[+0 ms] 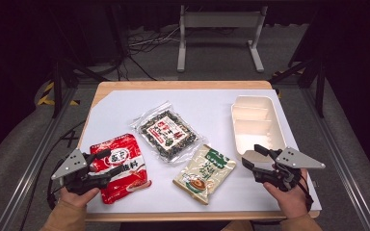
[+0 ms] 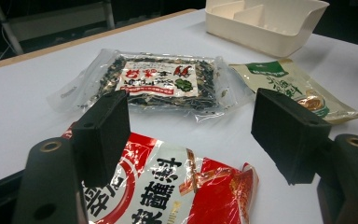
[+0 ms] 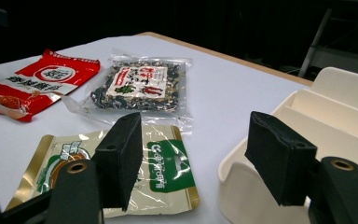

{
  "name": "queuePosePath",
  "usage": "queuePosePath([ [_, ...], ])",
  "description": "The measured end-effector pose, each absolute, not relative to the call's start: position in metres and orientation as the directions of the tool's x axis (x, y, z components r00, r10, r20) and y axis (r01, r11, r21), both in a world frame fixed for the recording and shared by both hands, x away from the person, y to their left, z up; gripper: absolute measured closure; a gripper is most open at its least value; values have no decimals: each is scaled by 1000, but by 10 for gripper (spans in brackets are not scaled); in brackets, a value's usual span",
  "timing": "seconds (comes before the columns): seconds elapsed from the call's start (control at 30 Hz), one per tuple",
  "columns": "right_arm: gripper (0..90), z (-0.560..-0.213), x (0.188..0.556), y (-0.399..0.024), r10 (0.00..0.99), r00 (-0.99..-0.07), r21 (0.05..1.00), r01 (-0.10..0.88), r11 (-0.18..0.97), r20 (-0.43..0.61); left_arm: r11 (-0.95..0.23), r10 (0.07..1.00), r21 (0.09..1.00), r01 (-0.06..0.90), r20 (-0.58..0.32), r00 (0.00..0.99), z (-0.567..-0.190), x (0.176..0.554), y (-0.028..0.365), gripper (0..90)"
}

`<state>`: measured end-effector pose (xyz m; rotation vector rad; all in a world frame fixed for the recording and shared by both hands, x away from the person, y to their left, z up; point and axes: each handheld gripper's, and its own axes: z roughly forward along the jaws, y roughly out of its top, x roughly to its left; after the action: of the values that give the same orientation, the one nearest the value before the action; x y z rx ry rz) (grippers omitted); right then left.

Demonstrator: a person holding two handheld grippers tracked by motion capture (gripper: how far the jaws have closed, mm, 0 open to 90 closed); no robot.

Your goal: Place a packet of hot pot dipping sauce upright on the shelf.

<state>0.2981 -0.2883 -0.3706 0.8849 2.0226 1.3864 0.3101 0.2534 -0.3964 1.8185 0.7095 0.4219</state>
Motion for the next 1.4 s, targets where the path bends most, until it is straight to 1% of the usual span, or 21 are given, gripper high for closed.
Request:
queuePosePath([
  [0.07, 349, -370, 299, -285, 759, -649, 935, 234, 267, -54, -239, 651, 934, 264, -48, 758, -397, 310, 252, 287],
  [0.7, 345, -374, 301, -287, 761, -648, 932, 250, 262, -40, -239, 657, 930, 278, -56, 752, -398, 311, 252, 288],
  [0.97, 338, -376, 308, -281, 769, -639, 901, 335, 277, 1, -245, 656, 930, 274, -49, 753, -398, 310, 252, 288],
  [1.07, 337, -378, 310, -280, 770, -638, 894, 350, 280, 9, -244, 656, 930, 274, -49, 753, -398, 310, 252, 288],
  [1.23, 335, -387, 315, -275, 775, -631, 860, 409, 306, 24, -244, 653, 930, 276, -53, 756, -399, 311, 253, 288],
  [1.4, 335, -396, 319, -271, 776, -631, 832, 443, 334, 25, -242, 642, 929, 278, -62, 764, -399, 312, 254, 286],
])
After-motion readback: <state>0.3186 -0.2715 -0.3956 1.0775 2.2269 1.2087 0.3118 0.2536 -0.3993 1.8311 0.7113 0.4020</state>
